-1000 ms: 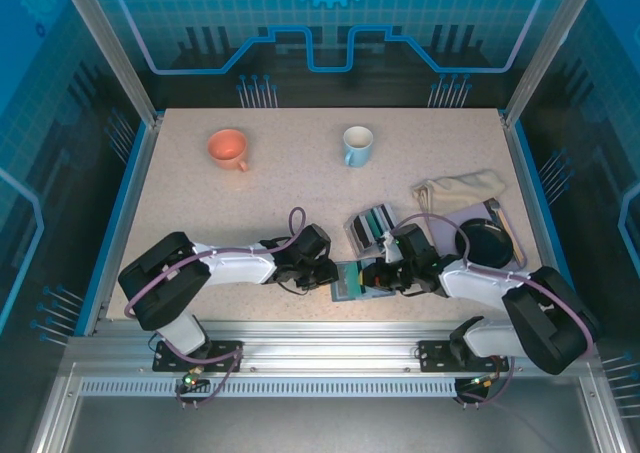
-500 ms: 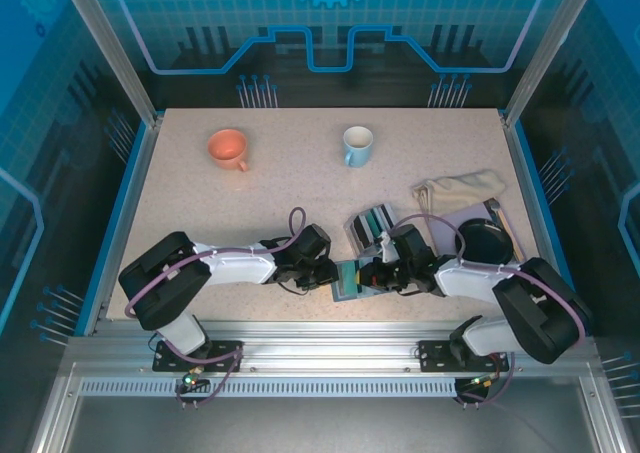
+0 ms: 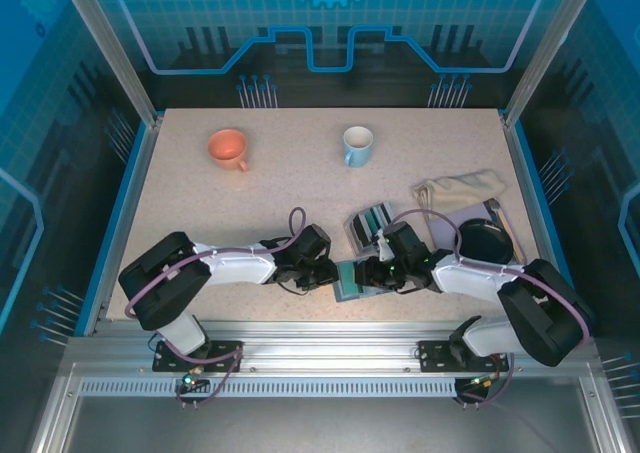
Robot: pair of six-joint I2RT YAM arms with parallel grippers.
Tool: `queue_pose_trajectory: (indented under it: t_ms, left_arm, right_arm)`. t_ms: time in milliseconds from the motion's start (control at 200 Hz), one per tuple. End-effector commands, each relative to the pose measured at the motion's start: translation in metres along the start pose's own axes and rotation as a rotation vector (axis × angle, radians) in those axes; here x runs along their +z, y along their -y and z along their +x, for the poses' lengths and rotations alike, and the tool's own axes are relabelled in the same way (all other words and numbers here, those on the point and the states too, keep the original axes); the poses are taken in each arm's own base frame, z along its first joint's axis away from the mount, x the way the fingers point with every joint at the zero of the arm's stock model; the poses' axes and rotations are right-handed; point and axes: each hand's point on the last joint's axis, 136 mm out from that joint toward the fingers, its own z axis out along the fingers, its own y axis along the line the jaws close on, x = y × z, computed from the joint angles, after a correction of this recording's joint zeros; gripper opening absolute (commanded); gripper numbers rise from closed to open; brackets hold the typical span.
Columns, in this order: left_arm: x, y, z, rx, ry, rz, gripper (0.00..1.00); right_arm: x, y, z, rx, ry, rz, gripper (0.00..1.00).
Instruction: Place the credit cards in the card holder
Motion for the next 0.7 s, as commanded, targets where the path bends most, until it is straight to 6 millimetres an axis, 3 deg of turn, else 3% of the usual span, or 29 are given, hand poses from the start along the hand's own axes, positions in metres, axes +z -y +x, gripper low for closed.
queue_pose_trajectory:
  t_ms: [0, 215, 320, 695]
  left_arm:
    - [0.007, -0.010, 0.008, 0.023, -0.030, -0.037, 0.24]
    - [0.007, -0.008, 0.008, 0.026, -0.034, -0.030, 0.24]
    - [0.006, -0.006, 0.007, 0.026, -0.031, -0.026, 0.24]
    - [0.000, 0.001, 0.001, 0.053, -0.005, -0.013, 0.24]
  right_arm:
    - [-0.002, 0.014, 0.006, -0.013, -0.021, 0.086, 0.32]
    - [0.010, 0.002, 0.005, -0.015, -0.057, 0.022, 0.15]
    - [0.012, -0.011, 0.006, -0.040, -0.069, -0.028, 0.15]
    - [0.000, -0.022, 0.005, -0.109, -0.075, -0.032, 0.18]
